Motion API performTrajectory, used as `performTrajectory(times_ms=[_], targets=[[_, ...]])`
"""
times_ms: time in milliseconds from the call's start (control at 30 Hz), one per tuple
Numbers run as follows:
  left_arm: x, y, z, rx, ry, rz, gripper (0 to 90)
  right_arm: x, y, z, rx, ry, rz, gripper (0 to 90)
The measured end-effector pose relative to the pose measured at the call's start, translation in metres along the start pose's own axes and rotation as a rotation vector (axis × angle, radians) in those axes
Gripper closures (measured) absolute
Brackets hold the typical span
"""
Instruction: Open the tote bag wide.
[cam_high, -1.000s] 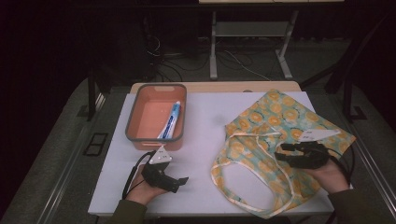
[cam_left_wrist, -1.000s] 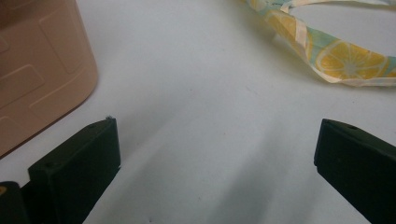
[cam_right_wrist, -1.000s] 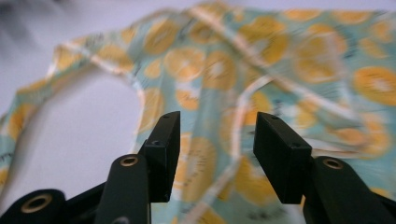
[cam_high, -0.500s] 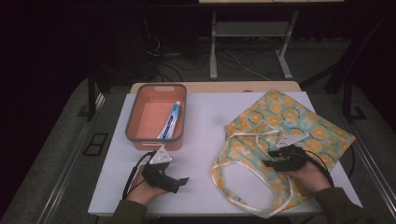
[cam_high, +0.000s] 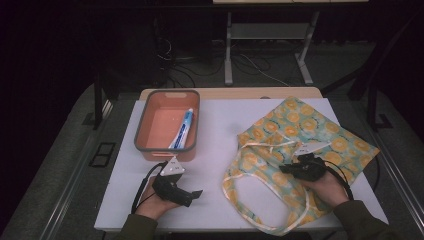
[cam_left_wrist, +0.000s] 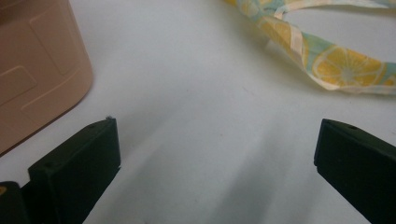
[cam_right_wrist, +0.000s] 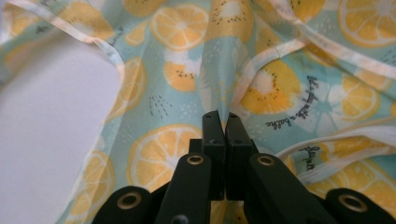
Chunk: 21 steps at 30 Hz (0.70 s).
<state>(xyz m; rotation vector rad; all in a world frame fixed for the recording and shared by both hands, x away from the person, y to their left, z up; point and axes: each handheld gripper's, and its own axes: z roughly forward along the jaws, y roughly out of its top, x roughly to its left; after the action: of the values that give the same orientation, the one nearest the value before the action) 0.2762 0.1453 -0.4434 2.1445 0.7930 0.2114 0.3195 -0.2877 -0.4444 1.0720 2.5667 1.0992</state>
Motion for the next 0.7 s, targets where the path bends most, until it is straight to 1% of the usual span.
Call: performTrajectory(times_ms=[67, 100, 167, 200, 233, 267, 300, 367, 500, 533, 567, 700], targets=[[0.0, 0.0, -0.001, 0.001, 0.003, 0.002, 0.0, 0.006, 0.004, 0.002, -0.006, 0.011, -0.007, 89.3], [0.0, 0.0, -0.001, -0.001, 0.003, 0.002, 0.0, 0.013, 0.009, 0.006, -0.01, 0.024, -0.019, 89.2], [0.0, 0.0, -0.001, -0.002, 0.004, 0.0, 0.0, 0.016, 0.011, 0.007, -0.015, 0.028, -0.023, 89.2], [0.0, 0.0, -0.001, -0.001, 0.004, 0.002, 0.0, 0.021, 0.017, 0.009, -0.035, 0.033, -0.029, 89.2], [0.0, 0.0, -0.001, 0.0, 0.004, 0.002, 0.0, 0.021, 0.017, 0.009, -0.035, 0.033, -0.029, 89.2], [0.0, 0.0, -0.001, -0.001, 0.004, 0.003, 0.0, 0.024, 0.022, 0.009, -0.057, 0.041, -0.026, 89.2], [0.0, 0.0, -0.001, -0.002, 0.005, 0.003, 0.0, 0.024, 0.022, 0.009, -0.057, 0.041, -0.026, 89.2], [0.0, 0.0, -0.002, -0.006, 0.005, 0.001, 0.0, 0.025, 0.027, 0.007, -0.079, 0.039, -0.029, 89.2], [0.0, 0.001, -0.003, -0.012, 0.005, 0.003, 0.0, 0.021, 0.037, -0.002, -0.127, 0.018, -0.033, 89.2], [0.0, 0.001, -0.003, -0.013, 0.005, 0.003, 0.0, 0.015, 0.043, -0.009, -0.162, 0.004, -0.025, 89.2], [0.0, 0.001, -0.003, -0.014, 0.004, 0.003, 0.0, 0.015, 0.043, -0.009, -0.162, 0.004, -0.025, 89.2], [0.0, 0.001, -0.004, -0.012, 0.001, 0.008, 0.0, 0.006, 0.051, -0.017, -0.202, -0.001, -0.006, 89.2]])
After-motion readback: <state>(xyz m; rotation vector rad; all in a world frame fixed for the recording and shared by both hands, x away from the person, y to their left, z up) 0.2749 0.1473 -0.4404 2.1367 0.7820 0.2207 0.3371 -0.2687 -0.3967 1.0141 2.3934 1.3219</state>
